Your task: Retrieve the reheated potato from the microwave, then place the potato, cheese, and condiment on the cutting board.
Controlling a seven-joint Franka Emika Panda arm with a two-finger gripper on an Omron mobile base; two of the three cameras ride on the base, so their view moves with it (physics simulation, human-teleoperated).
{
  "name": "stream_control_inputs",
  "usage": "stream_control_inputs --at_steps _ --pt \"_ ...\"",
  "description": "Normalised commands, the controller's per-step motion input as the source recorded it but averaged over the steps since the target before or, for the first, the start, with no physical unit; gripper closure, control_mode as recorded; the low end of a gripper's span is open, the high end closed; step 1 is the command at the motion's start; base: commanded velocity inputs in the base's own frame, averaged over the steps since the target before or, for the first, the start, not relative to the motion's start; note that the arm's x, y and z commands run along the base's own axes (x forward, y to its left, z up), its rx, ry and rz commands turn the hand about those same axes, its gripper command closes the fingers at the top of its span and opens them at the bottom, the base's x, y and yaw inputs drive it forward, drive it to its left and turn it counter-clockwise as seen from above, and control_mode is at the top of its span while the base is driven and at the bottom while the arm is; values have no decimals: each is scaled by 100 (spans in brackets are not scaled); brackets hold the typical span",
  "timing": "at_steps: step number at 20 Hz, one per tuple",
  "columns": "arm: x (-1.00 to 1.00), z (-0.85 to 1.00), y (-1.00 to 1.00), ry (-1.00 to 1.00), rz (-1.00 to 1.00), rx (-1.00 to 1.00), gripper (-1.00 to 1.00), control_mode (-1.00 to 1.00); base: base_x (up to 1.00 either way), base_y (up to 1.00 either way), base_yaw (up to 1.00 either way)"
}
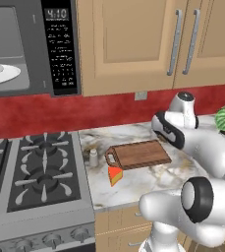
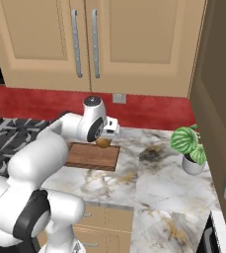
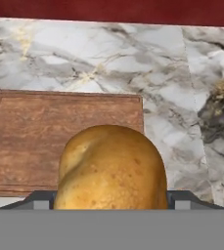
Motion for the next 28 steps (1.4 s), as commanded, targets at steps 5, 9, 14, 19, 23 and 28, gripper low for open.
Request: stream_control_inputs --at_steps 5,9,14,19,23,28 --pt "25 -32 -8 -6 8 8 100 -100 0 0 0" --pt "19 -36 0 0 2 0 100 -100 0 0 0" --pt "18 -29 2 0 0 0 100 -100 0 0 0" --pt "17 -29 4 0 0 0 100 -100 0 0 0" --pt "13 -31 1 2 1 0 100 -100 0 0 0" --pt "3 -30 0 1 2 -1 100 -100 0 0 0"
